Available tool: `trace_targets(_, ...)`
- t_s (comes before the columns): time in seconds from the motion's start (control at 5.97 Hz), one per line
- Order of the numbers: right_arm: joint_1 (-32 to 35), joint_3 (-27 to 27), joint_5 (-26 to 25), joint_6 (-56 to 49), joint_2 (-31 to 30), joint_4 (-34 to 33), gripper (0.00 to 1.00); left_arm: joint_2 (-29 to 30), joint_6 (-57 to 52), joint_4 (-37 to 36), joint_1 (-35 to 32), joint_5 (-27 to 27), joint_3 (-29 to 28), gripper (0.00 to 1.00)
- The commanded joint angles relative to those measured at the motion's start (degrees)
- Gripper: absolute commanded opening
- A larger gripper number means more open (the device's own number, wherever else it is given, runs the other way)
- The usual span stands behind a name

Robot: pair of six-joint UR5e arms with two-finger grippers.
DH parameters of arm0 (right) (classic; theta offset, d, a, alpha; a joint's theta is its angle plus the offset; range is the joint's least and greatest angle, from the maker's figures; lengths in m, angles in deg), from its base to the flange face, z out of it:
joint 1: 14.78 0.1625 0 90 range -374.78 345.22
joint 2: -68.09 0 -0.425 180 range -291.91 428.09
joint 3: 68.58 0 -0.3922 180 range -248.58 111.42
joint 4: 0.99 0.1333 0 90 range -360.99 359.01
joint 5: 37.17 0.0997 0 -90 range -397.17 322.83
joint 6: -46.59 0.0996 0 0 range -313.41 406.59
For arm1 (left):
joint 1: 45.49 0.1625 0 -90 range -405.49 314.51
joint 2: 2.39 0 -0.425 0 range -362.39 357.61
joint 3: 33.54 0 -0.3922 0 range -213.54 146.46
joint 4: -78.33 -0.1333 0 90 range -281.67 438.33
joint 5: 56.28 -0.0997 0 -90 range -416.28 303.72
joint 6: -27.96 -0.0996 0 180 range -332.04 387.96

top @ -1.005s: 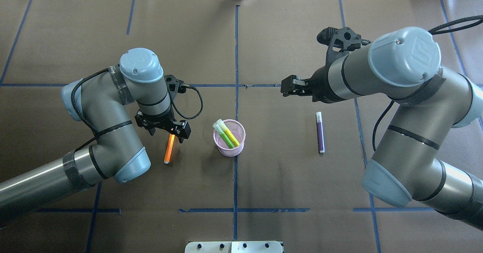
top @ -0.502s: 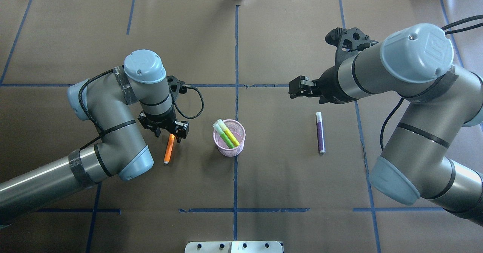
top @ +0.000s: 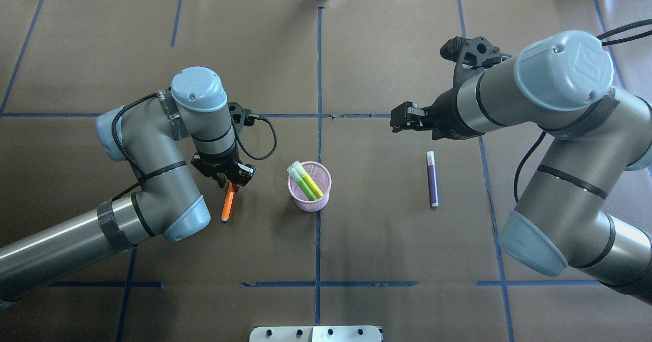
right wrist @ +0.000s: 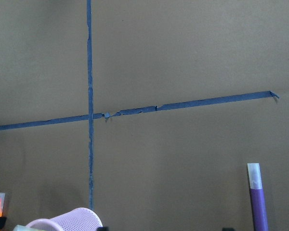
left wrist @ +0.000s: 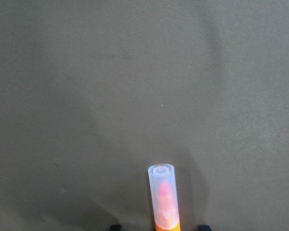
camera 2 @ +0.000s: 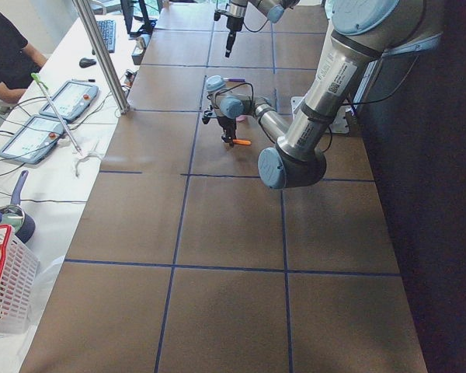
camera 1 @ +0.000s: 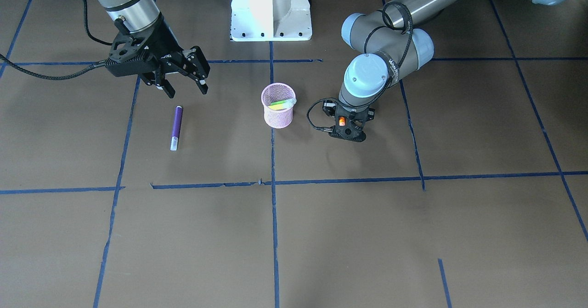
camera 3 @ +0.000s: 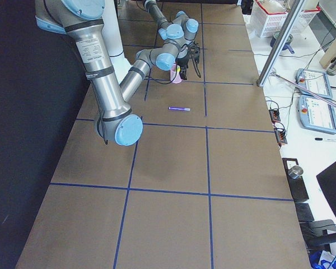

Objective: Collect pens into pen holder
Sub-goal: 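Grasp the orange highlighter with the left gripper while the right gripper withdraws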

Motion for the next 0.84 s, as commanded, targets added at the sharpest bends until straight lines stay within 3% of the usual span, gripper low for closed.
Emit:
trace_targets(0.0, -0.1, -0.1, -0.1, 0.0, 0.0, 0.0, 0.83, 0.1, -0.1, 0.2, 0.0, 0.0, 0.0, 0.00)
trace_targets(0.33, 1.0, -0.3, 0.2, -0.1, -0.1, 0.0, 0.83, 1.5, 2.6, 0.1, -0.7, 0.0, 3.9, 0.00)
trace_targets(0.5, 1.9, -0.4, 1.7, -0.1, -0.9, 0.0, 0.83, 1.6, 11.5, 4.2, -1.0, -0.6, 9.1, 0.00)
trace_targets(0.67, 2.9, -0.4, 3.2, -0.1, -1.2, 0.0, 0.83, 2.0, 20.8, 7.4, -1.2, -7.0, 15.4, 0.00)
